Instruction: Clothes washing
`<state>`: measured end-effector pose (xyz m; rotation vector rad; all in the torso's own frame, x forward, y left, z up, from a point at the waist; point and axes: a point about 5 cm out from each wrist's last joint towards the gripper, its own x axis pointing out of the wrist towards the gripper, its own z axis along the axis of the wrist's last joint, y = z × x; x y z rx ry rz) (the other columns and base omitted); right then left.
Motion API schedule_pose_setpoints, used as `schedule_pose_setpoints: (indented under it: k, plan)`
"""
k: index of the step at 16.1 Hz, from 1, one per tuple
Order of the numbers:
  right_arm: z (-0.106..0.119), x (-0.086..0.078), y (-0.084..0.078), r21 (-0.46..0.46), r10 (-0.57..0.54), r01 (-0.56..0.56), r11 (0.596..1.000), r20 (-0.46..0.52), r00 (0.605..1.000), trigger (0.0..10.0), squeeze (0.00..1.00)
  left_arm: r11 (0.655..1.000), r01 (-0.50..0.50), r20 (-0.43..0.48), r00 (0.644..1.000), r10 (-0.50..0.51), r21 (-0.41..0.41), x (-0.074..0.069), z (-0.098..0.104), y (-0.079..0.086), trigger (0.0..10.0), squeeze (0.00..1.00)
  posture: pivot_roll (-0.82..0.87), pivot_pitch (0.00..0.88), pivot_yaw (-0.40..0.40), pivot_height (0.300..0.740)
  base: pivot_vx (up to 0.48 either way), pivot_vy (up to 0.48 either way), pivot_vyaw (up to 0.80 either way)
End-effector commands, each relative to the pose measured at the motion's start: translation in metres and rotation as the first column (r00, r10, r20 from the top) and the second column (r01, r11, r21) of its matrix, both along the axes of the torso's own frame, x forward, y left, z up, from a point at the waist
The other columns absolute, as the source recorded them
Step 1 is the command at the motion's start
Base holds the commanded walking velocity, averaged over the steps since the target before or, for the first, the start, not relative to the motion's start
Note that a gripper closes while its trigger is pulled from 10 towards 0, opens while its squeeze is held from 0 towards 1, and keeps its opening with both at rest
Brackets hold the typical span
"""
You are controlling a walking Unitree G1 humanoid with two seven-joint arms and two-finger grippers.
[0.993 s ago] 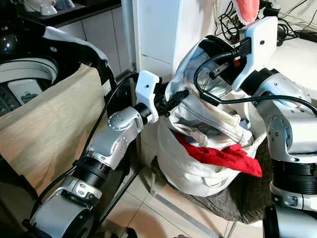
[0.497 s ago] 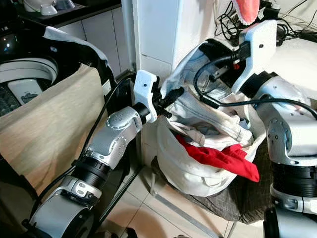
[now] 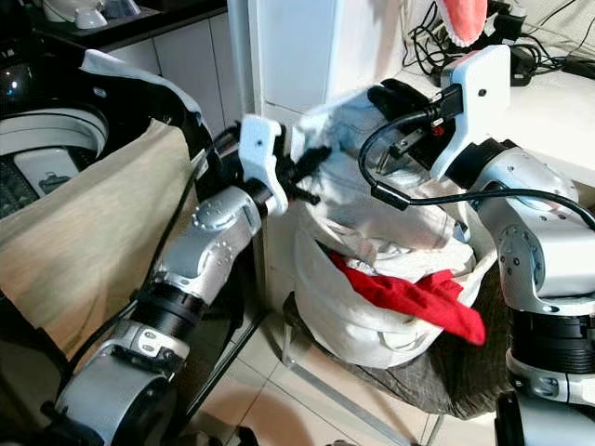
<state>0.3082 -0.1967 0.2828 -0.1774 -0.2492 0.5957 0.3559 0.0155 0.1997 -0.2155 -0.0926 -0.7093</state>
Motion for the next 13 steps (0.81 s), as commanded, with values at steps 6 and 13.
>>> schedule_pose_setpoints:
  k: [6,13]
  plan:
    - [0.009,-0.019,-0.017,-0.077,-0.035,0.036,0.996,0.015,0.999,10.0,0.0,0.935,-0.241,0.167,0.943,0.289,-0.259,0.034,0.101,0.08,0.0,0.0,-0.09,0.0,0.048,0.74,0.0,0.0,0.0]
    - [0.005,-0.03,-0.014,-0.057,-0.009,0.009,0.998,-0.004,1.0,10.0,0.0,0.455,-0.877,0.661,0.25,0.707,-0.155,0.012,0.238,0.23,0.0,0.0,-0.09,0.0,0.065,0.74,0.0,0.0,0.0]
